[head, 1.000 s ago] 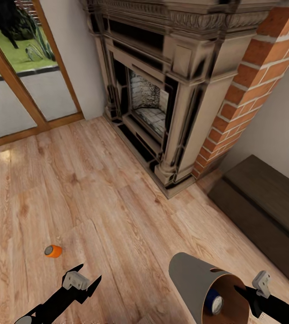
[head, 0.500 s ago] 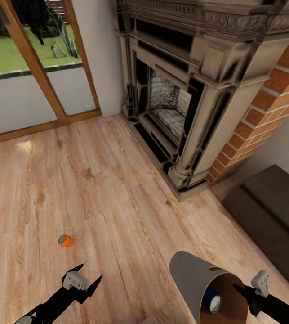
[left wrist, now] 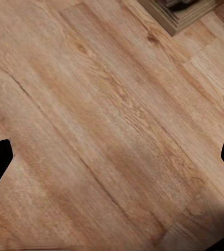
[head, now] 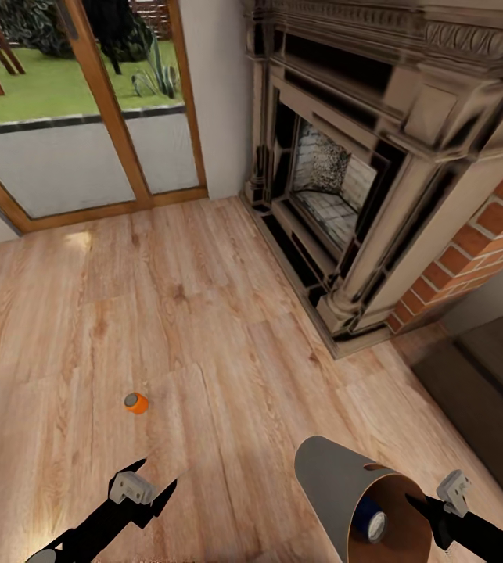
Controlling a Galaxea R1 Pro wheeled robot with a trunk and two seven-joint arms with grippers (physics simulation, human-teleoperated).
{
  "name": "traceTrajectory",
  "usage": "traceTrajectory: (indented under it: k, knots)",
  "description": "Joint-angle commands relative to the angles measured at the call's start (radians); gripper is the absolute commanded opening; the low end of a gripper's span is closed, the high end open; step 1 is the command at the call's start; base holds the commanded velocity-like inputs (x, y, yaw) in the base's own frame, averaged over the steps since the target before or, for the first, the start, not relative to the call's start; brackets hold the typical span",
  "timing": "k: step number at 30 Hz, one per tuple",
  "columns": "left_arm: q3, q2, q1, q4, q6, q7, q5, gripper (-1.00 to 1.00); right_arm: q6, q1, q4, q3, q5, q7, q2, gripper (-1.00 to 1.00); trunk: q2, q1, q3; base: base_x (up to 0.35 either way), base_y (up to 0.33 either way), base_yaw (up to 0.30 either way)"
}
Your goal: Put the three can of soda from the living room inside the tash can in the kitchen.
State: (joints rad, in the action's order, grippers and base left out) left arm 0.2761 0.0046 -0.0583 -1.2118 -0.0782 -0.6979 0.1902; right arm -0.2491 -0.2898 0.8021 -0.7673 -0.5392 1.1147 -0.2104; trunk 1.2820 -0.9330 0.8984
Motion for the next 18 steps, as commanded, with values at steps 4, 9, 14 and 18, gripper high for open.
traceTrajectory:
  k: [4,9,14,18]
  knots:
    - [0.0,0.0,0.0,0.0,0.0,0.0,0.0,1.0,0.0,0.0,0.0,0.0,0.002,0.006,0.0,-1.0,0.0,0.0,0.0,0.0,0.0,0.25]
    - [0.0,0.0,0.0,0.0,0.0,0.0,0.0,1.0,0.0,0.0,0.0,0.0,0.002,0.006,0.0,-1.0,0.0,0.0,0.0,0.0,0.0,0.25]
    - [0.0,0.0,0.0,0.0,0.0,0.0,-0.001,1.0,0.0,0.0,0.0,0.0,0.002,0.006,0.0,-1.0,0.0,0.0,0.0,0.0,0.0,0.249]
    - [0.0,0.0,0.0,0.0,0.0,0.001,-0.001,1.0,0.0,0.0,0.001,0.001,0.003,0.007,-0.002,-1.0,0.0,0.0,0.0,0.0,0.0,0.161]
